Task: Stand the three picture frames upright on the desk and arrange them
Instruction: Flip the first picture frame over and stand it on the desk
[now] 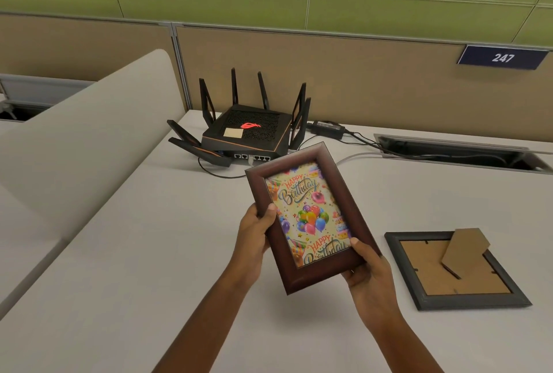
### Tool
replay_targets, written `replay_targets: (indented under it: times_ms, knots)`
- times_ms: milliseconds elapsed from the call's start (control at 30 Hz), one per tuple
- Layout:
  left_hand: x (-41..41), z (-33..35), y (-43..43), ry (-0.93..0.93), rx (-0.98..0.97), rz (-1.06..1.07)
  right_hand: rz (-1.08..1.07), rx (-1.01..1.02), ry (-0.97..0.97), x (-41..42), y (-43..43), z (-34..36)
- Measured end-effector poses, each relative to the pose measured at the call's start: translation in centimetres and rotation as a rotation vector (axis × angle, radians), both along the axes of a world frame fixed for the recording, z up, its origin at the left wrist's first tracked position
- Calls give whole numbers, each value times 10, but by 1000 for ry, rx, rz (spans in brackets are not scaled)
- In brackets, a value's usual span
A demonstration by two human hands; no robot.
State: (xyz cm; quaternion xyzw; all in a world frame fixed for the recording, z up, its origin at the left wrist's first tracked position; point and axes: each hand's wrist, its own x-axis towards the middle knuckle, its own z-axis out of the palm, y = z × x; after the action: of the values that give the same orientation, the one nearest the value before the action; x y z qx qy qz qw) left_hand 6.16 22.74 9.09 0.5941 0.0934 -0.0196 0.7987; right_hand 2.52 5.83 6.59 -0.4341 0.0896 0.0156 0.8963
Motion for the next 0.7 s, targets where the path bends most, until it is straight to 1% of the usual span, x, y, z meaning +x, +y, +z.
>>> replay_targets:
  times_ms: [200, 300, 467, 600, 700]
  knots:
    - [3, 9, 8, -53, 70, -5, 94, -50, -24, -1, -4, -5]
    - [4, 13, 13, -84, 105, -39, 175, -67, -27, -1, -8, -4]
    - [5, 16, 19, -128, 100, -139, 344, -255, -35, 0, -10, 5]
    - [5, 16, 17, -148, 130, -199, 389, -325, -24, 4, -8, 6]
    - [5, 14, 15, -156, 159, -218, 395, -319, -18, 6, -8, 4]
